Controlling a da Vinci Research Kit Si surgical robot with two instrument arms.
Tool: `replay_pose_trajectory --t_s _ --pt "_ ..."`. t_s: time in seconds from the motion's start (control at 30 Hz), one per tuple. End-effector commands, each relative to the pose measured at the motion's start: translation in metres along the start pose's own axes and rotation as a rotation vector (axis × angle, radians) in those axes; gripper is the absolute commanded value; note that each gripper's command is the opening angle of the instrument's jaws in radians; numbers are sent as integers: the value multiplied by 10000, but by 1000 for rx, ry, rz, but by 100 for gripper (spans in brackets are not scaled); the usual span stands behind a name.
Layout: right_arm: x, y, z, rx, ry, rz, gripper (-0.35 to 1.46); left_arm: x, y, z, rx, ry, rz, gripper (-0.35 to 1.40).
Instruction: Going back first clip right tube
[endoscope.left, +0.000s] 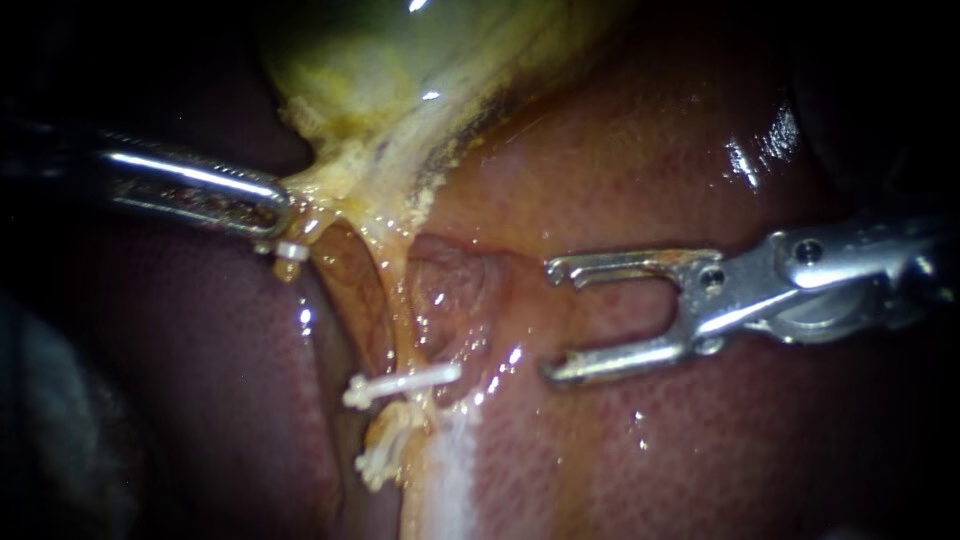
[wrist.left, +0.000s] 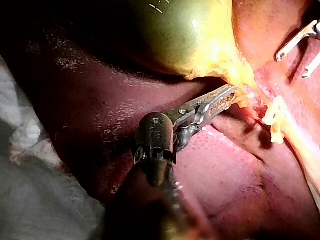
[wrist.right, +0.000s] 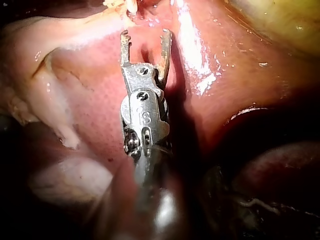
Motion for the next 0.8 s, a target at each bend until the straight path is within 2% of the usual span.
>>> replay_pose_trajectory --t_s 0.03,0.3,0.47,0.67,0.8 --pt "1 1 -2 2 -2 -1 49 0 0 0 0 0 0 -35" --pt "6 2 -17 6 0 -13 49 -4 -3 7 5 2 3 -35" --pt "6 2 -23 8 1 -18 48 -11 -12 25 17 7 9 -35" --pt "6 1 -24 9 1 -18 48 -17 -23 54 8 -2 15 -35" --pt "6 1 -25 10 1 -18 48 -23 -28 66 8 -7 21 -35"
